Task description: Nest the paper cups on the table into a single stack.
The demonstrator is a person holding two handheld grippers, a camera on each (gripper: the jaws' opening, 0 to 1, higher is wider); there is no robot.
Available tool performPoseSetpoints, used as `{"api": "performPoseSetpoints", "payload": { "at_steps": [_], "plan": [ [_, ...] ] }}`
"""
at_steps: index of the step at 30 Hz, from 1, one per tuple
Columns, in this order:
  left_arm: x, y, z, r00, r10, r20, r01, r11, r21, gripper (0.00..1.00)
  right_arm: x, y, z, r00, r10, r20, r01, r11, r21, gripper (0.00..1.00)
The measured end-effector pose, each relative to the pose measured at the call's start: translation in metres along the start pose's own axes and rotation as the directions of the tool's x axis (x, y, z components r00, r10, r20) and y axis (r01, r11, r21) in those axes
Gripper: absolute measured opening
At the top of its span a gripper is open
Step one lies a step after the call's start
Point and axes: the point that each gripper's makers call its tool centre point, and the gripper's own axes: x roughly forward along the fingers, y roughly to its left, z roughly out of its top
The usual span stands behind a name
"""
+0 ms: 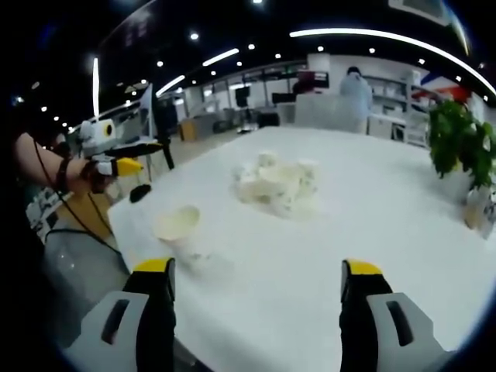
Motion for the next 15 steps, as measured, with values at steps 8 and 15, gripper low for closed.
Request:
{"api": "performPoseSetpoints", "payload": {
  "at_steps": [8,15],
  "plan": [
    [0.002,0.000,-0.002,1.000,0.003,0.003,-0.003,1.000,-0.012,0.98,0.009,-0.010,0.013,1.000,-0.007,0.016,0.007,1.000,0.004,0.86],
    [0.001,0.000,-0.002,1.000,0.013,0.003,-0.012,1.000,-0.012,0.98,0.026,-0.022,0.036,1.000,0.012,0.029,-0.011,1.000,-0.025,0.83]
  ]
}}
